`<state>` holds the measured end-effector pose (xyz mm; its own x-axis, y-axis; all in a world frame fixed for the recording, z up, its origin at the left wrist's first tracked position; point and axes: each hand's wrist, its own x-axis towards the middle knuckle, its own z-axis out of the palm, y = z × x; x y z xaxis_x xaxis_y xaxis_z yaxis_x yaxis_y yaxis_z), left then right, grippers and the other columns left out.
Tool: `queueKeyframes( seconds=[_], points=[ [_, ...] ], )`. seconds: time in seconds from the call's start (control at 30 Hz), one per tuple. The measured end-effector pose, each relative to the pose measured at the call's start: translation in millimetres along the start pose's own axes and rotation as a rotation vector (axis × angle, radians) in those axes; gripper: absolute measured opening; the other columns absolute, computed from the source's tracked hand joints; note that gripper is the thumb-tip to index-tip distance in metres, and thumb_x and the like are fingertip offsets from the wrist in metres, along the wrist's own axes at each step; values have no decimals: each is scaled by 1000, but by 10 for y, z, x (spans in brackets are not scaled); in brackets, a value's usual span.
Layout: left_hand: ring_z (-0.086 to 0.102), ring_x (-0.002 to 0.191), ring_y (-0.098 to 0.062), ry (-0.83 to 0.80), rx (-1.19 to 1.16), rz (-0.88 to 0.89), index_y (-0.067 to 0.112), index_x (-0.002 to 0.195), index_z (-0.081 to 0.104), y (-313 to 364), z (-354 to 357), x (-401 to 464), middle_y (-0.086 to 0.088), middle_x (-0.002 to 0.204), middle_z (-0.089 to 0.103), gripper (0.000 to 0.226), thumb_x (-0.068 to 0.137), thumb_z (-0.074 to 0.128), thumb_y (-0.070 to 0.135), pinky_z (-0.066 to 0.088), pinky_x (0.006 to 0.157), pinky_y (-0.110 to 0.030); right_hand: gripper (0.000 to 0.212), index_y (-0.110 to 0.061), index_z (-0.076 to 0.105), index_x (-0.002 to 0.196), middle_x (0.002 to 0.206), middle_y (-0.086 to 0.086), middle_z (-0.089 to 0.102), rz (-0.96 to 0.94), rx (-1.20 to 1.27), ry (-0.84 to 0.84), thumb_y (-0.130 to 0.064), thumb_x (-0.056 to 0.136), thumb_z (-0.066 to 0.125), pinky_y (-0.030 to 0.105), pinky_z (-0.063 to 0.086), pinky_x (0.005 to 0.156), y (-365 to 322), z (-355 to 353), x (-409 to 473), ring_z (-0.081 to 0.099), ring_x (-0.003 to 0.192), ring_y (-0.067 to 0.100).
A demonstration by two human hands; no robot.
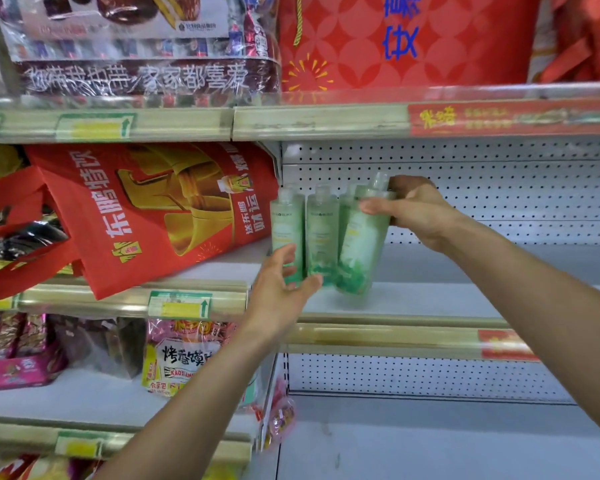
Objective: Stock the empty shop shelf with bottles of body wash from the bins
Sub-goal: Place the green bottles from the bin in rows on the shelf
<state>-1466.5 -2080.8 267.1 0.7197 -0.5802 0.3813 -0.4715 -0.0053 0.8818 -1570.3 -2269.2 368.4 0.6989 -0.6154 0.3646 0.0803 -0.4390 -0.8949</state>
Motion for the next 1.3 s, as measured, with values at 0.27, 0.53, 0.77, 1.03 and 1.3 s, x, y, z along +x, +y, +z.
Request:
queueKeyframes(
  seconds=[0.27,0.53,0.77,1.03,1.3],
  points=[
    [29,142,-19,40,392,173,19,150,29,239,-111,572,-1,154,28,75,88,70,25,22,120,-36,47,-16,65,110,105,-1,73,13,-83,-125,-15,66,84,41,49,100,419,-4,300,68,101,15],
    [18,147,-19,6,656,176,16,155,18,289,-201,1021,-1,161,14,86,87,70,29,19,115,-26,94,-28,29,141,121,-2,53,28,-181,-49,-37,66,86,30,51,86,656,212,104,57,109,17],
    [23,146,-16,6,737,240,20,151,30,122,-181,1085,3,162,9,76,86,70,24,26,113,-25,66,-12,46,112,106,2,62,65,-394,97,-33,65,86,35,54,80,1093,403,-80,63,94,20],
    [34,141,-17,37,740,274,22,148,36,61,-176,1079,2,160,14,71,85,70,23,34,107,-26,51,-9,51,117,116,6,62,63,-424,22,-24,77,79,36,52,90,1104,341,75,60,104,21],
    [30,143,-20,30,726,265,22,149,34,43,-175,1068,-1,161,16,74,85,70,21,32,111,-27,47,-9,48,120,118,7,60,102,-405,-18,-19,82,74,27,47,82,1072,351,132,56,98,19]
  ],
)
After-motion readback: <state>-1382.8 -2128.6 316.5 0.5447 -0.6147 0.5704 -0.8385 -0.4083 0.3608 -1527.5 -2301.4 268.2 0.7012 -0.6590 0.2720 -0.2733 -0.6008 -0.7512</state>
